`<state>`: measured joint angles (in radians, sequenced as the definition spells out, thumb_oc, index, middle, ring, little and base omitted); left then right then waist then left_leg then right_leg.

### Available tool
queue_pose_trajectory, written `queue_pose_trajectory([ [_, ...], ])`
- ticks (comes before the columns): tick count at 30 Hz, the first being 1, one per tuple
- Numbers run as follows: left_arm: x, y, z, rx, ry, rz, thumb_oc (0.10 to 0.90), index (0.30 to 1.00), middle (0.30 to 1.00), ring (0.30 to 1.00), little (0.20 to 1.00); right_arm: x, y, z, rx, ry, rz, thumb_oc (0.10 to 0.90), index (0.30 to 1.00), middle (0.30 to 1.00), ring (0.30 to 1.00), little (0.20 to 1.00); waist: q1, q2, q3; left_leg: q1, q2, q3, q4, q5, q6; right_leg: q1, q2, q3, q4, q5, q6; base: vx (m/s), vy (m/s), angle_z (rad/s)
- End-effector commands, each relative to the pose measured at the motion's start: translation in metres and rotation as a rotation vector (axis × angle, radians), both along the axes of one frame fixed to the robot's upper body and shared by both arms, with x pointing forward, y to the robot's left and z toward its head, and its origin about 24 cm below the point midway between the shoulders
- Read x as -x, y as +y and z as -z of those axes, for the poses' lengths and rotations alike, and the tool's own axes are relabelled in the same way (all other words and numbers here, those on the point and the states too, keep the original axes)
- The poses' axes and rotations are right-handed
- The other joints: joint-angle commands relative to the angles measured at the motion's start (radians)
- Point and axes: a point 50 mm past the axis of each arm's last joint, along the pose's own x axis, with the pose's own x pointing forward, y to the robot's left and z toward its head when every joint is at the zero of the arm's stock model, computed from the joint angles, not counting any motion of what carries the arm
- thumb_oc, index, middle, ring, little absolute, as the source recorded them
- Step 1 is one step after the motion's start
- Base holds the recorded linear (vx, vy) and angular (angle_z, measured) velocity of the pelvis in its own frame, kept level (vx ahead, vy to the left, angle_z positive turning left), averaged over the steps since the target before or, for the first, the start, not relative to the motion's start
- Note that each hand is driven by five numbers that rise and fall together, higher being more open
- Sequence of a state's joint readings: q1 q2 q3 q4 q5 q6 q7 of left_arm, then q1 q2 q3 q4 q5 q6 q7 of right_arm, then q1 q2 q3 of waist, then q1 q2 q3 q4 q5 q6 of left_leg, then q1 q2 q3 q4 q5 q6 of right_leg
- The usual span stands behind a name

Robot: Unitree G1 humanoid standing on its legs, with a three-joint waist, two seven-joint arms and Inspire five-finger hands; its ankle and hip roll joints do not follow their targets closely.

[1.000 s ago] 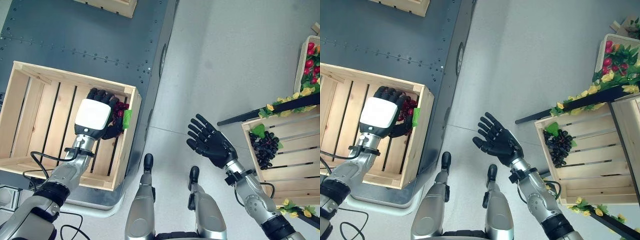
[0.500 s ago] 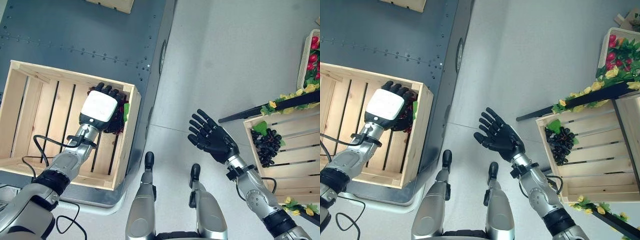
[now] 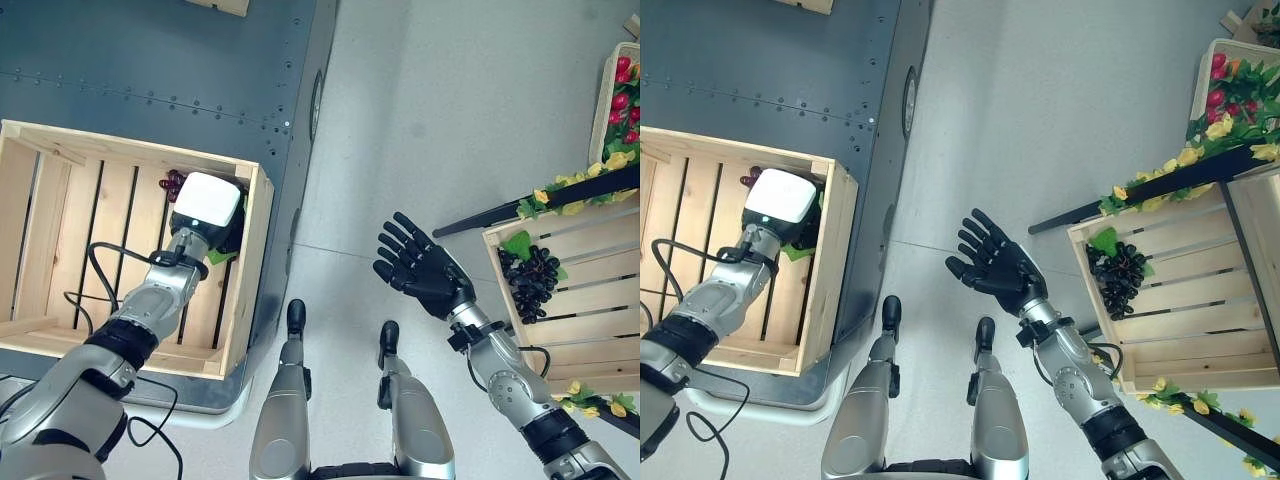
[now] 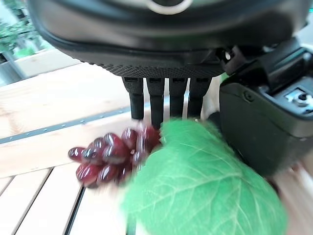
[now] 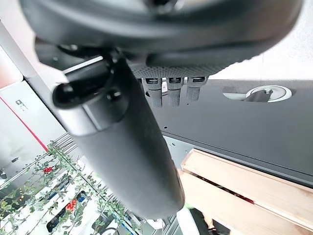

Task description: Pick up the fruits from the basket on one side to the basket on the other side

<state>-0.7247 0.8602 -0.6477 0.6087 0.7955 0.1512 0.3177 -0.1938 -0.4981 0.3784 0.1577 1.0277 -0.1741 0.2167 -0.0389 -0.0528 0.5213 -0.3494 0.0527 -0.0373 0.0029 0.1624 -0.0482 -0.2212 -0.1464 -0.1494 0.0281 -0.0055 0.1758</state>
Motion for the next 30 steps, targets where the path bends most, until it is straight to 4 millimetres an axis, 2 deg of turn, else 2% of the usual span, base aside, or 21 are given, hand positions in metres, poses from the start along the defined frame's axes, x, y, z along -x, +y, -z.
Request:
queue_pose_trajectory([
  [1,0.001,0.030,0.010,0.051,0.077,-0.166,0.400,0.300,0.300,0.300,0.300,-0.006,0.011,-0.036,-0.067,-0.174,-0.030,0.800,0.900,0.900,0.900,0.900,-0.009,-0.051,-0.001,-0.005,-0.011,0.075,0.062,-0.086,0.042,-0.160,0.036,0.040,0.112,0.079,-0.056,0.00,0.000,0.00],
  [11,0.003,0.034,0.005,0.105,-0.022,-0.143,0.400,0.300,0.300,0.300,0.300,-0.006,0.014,-0.036,-0.063,-0.176,-0.047,0.800,0.900,0.900,0.900,0.900,-0.004,-0.047,-0.001,0.012,-0.014,0.072,0.047,-0.083,0.041,-0.143,0.034,0.032,0.105,0.075,-0.058,0.00,0.000,0.00],
  [19,0.021,0.043,-0.003,0.134,-0.183,-0.081,0.400,0.300,0.300,0.300,0.300,0.005,0.004,-0.031,-0.066,-0.175,-0.036,0.800,0.900,0.900,0.900,0.900,0.015,-0.014,-0.001,0.057,-0.026,0.057,0.023,-0.082,0.041,-0.095,0.023,0.013,0.090,0.065,-0.060,0.00,0.000,0.00],
  [22,0.029,0.048,0.003,0.164,-0.188,-0.088,0.400,0.300,0.300,0.300,0.300,0.009,0.000,-0.028,-0.066,-0.172,-0.024,0.800,0.900,0.900,0.900,0.900,0.022,-0.001,-0.002,0.070,-0.030,0.047,0.015,-0.080,0.041,-0.080,0.019,0.006,0.085,0.064,-0.059,0.00,0.000,0.00],
  [30,0.045,0.056,0.018,0.230,-0.188,-0.155,0.400,0.300,0.300,0.300,0.300,0.015,-0.005,-0.027,-0.074,-0.169,-0.014,0.800,0.900,0.900,0.900,0.900,0.040,0.007,-0.011,0.088,-0.036,0.036,-0.013,-0.076,0.043,-0.059,0.017,-0.014,0.072,0.058,-0.059,0.00,-0.014,0.06],
])
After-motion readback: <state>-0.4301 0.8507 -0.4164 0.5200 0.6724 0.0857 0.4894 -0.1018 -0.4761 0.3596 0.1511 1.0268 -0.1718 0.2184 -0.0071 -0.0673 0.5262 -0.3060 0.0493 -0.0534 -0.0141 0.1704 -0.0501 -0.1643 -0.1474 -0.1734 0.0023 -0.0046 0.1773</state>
